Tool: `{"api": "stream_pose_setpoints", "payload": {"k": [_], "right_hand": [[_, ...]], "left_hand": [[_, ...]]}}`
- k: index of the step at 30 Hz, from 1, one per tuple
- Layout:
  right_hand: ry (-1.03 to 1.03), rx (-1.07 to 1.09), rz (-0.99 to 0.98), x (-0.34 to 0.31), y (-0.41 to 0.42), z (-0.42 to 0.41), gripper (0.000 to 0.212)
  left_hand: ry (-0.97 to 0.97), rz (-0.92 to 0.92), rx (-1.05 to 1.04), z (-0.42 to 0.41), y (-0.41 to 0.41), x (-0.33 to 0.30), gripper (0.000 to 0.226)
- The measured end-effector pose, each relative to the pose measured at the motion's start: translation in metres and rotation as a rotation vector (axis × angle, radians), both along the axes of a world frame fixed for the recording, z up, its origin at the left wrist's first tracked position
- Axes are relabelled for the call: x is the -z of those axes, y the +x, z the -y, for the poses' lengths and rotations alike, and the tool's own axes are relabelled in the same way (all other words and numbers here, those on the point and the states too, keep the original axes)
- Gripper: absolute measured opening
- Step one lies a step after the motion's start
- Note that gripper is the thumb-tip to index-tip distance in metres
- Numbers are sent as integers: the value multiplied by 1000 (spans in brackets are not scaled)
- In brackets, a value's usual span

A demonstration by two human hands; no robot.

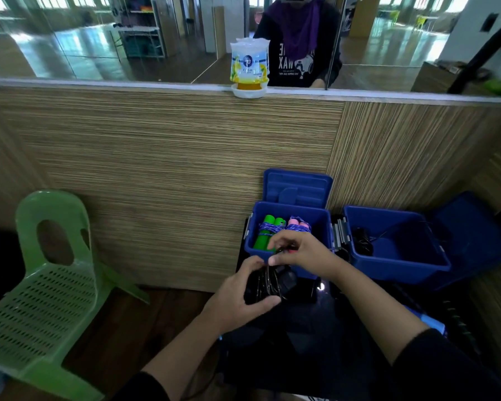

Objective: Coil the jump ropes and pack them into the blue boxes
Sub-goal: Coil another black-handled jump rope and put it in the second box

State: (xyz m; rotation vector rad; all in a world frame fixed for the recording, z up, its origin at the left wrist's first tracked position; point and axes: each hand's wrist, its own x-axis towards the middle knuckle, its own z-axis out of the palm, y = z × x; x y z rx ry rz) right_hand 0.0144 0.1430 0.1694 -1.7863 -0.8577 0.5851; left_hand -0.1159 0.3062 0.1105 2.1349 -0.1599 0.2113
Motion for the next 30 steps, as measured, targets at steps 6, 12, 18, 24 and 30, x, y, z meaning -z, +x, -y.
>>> {"api": "stream_pose_setpoints", "payload": {"k": [6, 12, 18, 24, 30], "right_hand": [[-120, -110, -316, -8, 6, 2, 26], [-17, 34, -401, 22, -21, -4, 21], [-388, 31, 294, 42, -35, -7, 26], [-244, -26, 629, 32, -43, -14, 26], [-136, 14, 954, 22, -40, -16, 30]], "left_hand": [[29, 275, 56, 12, -3, -14, 49], [-255, 393, -290, 4, 14, -26, 37], [-81, 276, -644, -30, 26, -11, 44], [126, 94, -611, -37, 21, 16, 51], [182, 54, -525, -18, 12, 25, 65]]}}
